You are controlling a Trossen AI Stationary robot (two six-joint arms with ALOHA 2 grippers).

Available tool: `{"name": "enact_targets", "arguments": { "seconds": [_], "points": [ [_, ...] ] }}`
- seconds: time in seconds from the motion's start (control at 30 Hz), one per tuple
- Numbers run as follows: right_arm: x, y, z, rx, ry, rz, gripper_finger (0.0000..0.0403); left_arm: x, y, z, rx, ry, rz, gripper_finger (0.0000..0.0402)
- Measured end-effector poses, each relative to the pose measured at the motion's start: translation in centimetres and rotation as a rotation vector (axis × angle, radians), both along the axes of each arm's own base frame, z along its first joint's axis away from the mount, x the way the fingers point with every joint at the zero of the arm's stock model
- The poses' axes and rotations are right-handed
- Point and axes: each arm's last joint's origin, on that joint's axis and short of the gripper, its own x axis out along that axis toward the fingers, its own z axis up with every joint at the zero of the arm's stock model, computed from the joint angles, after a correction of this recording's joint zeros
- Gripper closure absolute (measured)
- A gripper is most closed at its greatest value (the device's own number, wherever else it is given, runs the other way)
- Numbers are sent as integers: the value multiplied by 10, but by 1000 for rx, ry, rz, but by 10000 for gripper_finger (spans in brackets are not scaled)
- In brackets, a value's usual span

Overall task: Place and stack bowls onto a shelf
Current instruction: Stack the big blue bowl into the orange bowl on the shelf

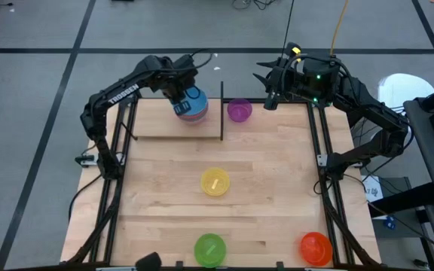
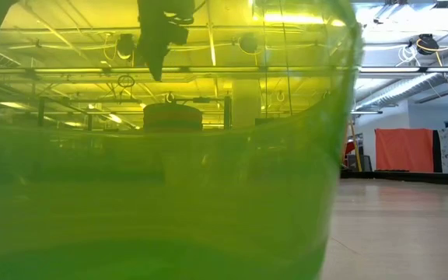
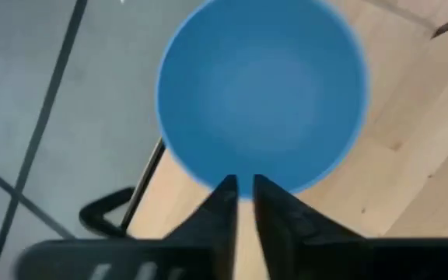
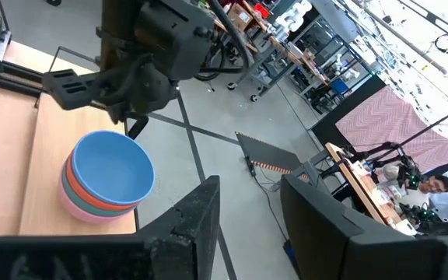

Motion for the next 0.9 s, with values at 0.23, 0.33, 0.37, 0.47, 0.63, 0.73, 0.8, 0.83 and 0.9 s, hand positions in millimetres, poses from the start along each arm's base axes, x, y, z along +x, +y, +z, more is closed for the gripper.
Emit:
{"name": "enact_targets", "arguments": {
  "seconds": [0.23,0.33,0.37,0.47,0.63,0.73,0.8,0.83,0.9],
  "points": [
    [0,0,0,0,0,0,271,-16,17,-1,-22,15,102,398],
    [0,0,0,0,0,0,271,-22,28,-7,-50,42,168,398],
    [0,0,0,0,0,0,271,-24,31,-10,-59,53,186,399],
    [0,0,0,0,0,0,271,-25,41,-17,-79,73,213,399],
    [0,0,0,-4,3,1,271,-24,54,-40,-145,120,234,400],
    [0,0,0,-8,6,2,271,-29,57,-60,-214,162,225,400],
    [0,0,0,-12,9,2,271,-29,59,-74,-227,180,223,400],
    [0,0,0,-19,13,5,271,-28,59,-80,-228,181,224,400],
    [0,0,0,-28,20,7,271,-28,60,-88,-228,181,221,400]
  ]
}}
